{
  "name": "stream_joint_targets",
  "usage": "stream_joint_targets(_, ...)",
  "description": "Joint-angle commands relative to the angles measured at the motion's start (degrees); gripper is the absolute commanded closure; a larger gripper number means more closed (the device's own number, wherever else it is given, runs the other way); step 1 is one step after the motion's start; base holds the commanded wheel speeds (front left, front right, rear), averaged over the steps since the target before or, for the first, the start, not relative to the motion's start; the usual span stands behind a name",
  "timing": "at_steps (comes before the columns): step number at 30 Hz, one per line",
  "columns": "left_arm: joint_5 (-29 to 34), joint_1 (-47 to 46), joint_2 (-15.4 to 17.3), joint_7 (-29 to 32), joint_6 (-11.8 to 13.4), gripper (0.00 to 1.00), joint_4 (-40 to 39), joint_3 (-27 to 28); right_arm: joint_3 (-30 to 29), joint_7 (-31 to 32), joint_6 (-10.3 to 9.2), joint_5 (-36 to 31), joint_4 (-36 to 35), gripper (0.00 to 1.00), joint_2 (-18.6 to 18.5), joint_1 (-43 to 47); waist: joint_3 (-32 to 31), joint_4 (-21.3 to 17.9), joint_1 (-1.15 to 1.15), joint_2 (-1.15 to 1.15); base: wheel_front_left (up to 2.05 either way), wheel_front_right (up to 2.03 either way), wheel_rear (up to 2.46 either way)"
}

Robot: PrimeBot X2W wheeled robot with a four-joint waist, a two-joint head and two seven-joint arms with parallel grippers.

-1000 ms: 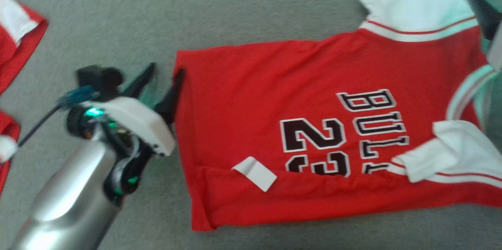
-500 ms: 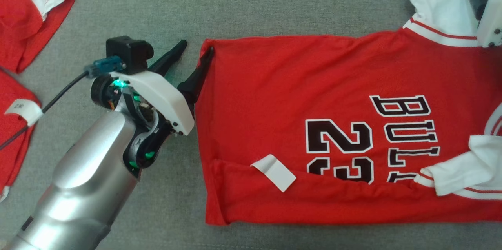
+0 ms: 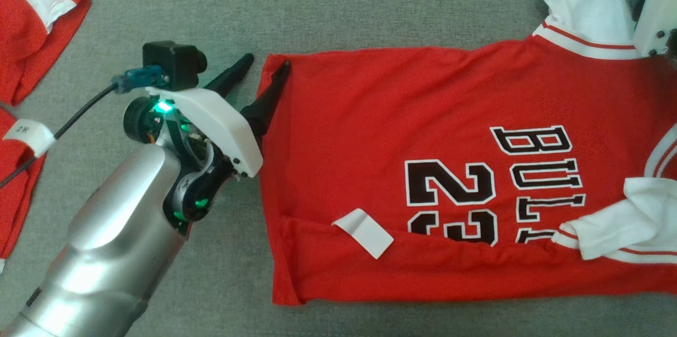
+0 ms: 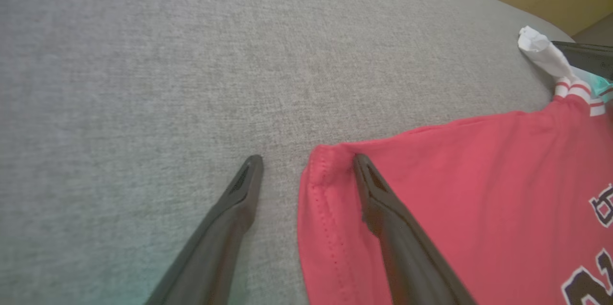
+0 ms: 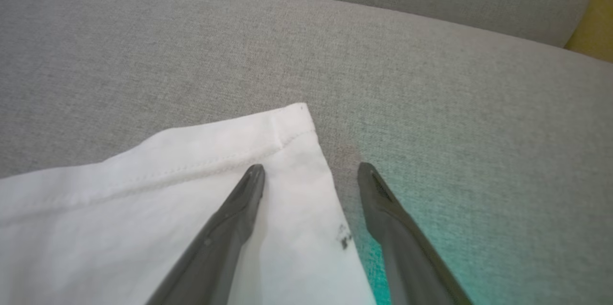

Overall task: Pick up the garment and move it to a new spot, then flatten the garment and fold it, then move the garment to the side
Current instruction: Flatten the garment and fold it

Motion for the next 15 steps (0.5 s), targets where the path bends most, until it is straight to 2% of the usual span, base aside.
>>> stream_joint_targets(1, -0.22, 1.12, 0.66, 1.89, -0.56, 0.0, -0.31, -0.86, 1.22, 0.16, -0.05, 0.52, -0.48, 0.0, 0.62, 0.58, -0.02, -0.05, 0.0, 0.0, 0.0, 0.0, 0.0)
stream_joint_targets(6, -0.38, 0.74, 0.79, 3.65, -0.89, 0.0, -0.95, -1.84, 2.53, 0.09, -0.05, 1.12, 0.45, 0.0, 0.95, 0.09, -0.09, -0.26, 0.0, 0.0, 0.0, 0.0, 0.0)
stream_joint_targets(7, -0.37, 0.64, 0.78, 3.78, -0.86, 0.43, -0.92, -1.91, 2.71, -0.06, -0.05, 1.1, 0.71, 0.0, 1.05, 0.01, -0.04, -0.31, 0.0, 0.0, 0.0, 0.0, 0.0)
stream_joint_targets(8, -0.3, 0.51, 0.75, 3.8, -0.83, 0.79, -0.85, -1.97, 2.98, 0.02, -0.05, 1.01, 1.08, 0.0, 1.16, -0.05, 0.01, -0.36, 0.0, 0.0, 0.0, 0.0, 0.0)
stream_joint_targets(9, -0.21, 0.38, 0.68, 3.75, -0.84, 1.0, -0.78, -2.03, 3.35, 0.14, -0.05, 1.08, 1.38, 0.31, 1.32, -0.1, 0.05, -0.38, 0.0, 0.0, 0.0, 0.0, 0.0)
stream_joint_targets(10, -0.12, 0.25, 0.61, 3.67, -0.95, 1.0, -0.74, -2.14, 3.64, 0.11, -0.05, 1.44, 1.55, 1.0, 1.53, -0.15, 0.04, -0.38, 0.0, 0.0, 0.0, 0.0, 0.0)
stream_joint_targets(15, -0.09, -0.53, 0.68, 1.68, -0.84, 1.0, -0.45, -0.85, 2.87, -3.74, -0.05, 2.3, 1.78, 1.0, 1.47, -1.7, -0.39, -0.43, 0.0, 0.0, 0.0, 0.0, 0.0)
